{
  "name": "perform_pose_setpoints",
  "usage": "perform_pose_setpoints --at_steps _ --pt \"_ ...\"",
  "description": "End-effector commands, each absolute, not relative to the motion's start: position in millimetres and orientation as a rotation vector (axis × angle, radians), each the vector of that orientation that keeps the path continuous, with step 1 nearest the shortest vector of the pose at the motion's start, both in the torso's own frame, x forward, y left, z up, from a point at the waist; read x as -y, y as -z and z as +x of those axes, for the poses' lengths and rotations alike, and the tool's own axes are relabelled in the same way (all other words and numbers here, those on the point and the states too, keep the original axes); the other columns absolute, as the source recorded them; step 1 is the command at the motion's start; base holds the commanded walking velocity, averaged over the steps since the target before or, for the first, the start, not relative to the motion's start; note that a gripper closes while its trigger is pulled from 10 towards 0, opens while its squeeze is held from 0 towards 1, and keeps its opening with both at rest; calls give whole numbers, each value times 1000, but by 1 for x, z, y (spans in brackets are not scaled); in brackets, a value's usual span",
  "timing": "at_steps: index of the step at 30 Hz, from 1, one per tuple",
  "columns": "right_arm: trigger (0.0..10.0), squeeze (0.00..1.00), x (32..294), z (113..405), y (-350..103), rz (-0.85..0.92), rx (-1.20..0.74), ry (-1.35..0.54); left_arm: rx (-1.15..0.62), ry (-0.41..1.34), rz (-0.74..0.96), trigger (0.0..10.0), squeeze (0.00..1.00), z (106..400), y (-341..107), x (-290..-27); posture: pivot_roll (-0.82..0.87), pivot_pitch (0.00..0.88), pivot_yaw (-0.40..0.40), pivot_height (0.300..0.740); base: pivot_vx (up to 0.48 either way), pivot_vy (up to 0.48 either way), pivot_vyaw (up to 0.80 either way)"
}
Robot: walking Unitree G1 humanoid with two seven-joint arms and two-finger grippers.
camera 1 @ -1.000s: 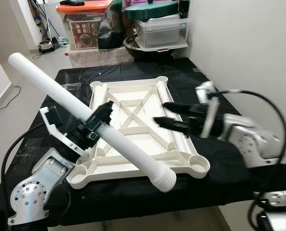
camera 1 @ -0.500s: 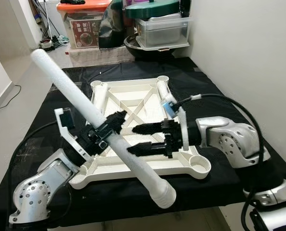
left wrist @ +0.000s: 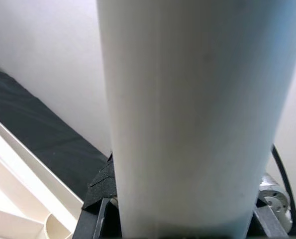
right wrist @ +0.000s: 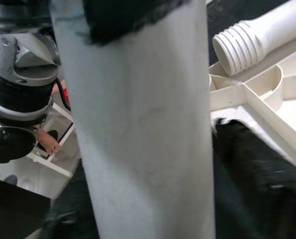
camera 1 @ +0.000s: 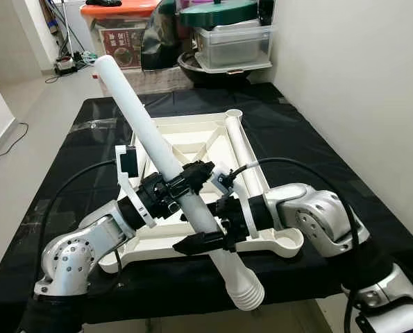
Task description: Building children table
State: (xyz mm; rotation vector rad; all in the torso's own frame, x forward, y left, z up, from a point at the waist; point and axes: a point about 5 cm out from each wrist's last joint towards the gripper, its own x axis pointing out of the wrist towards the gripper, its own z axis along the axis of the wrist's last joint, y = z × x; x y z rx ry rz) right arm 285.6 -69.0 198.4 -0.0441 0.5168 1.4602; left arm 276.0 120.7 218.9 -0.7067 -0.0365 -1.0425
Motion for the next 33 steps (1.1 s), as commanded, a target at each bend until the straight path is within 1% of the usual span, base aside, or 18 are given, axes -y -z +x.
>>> perform_pose_setpoints --at_steps 1,8,9,10,11,13,14,16,18,21,26,27,28,29,30,32,33 --pt "0 0 62 280 -198 -32 -515 -1487 42 1088 -709 0 0 276 -221 -113 -46 0 -10 740 0 0 0" --pt "0 0 61 279 -200 2 -496 -1499 22 1085 -716 0 0 276 -217 -111 -47 0 -11 740 0 0 0" --pt "0 0 61 278 -201 9 -492 -1505 11 1073 -708 7294 0 276 -215 -112 -48 0 -11 740 0 0 0" --pt "0 0 61 278 -202 16 -488 -1510 2 1060 -685 10000 0 278 -213 -111 -46 0 -13 740 0 0 0" --pt "0 0 61 278 -202 16 -488 -1510 2 1060 -685 10000 0 278 -213 -111 -46 0 -13 740 0 0 0" --pt "0 0 62 277 -203 23 -483 -1516 -12 1026 -625 10000 0 280 -207 -112 -49 0 -12 740 0 0 0" --pt "0 0 62 277 -203 26 -482 -1516 -4 1019 -597 10000 1000 281 -205 -111 -49 0 -13 740 0 0 0" --pt "0 0 64 276 -204 31 -480 -1514 4 1021 -561 10000 1000 280 -203 -111 -51 0 -12 740 0 0 0" --pt "0 0 64 276 -204 31 -480 -1514 4 1021 -561 10000 1000 280 -203 -111 -51 0 -12 740 0 0 0" --pt "0 0 68 277 -206 56 -476 -1496 12 1055 -503 10000 1000 273 -204 -111 -52 0 -15 740 0 0 0" --pt "0 0 72 279 -208 83 -470 -1479 17 1065 -490 10000 1000 269 -206 -113 -52 0 -15 740 0 0 0" --pt "0 0 77 281 -210 107 -463 -1460 18 1074 -489 10000 1000 264 -207 -118 -50 0 -16 740 0 0 0" --pt "0 0 85 284 -213 134 -451 -1431 24 1085 -502 10000 1000 257 -210 -128 -53 0 -15 740 0 0 0" --pt "0 0 85 284 -213 134 -451 -1431 24 1085 -502 10000 1000 257 -210 -128 -53 0 -15 740 0 0 0" --pt "0 0 91 286 -216 149 -442 -1413 27 1094 -509 10000 1000 251 -212 -134 -53 0 -15 740 0 0 0" --pt "0 0 91 286 -216 149 -442 -1413 27 1094 -509 10000 1000 251 -212 -134 -53 0 -15 740 0 0 0" --pt "0 0 98 289 -217 159 -432 -1384 36 1093 -516 10000 1000 247 -215 -141 -49 0 -17 740 0 0 0"
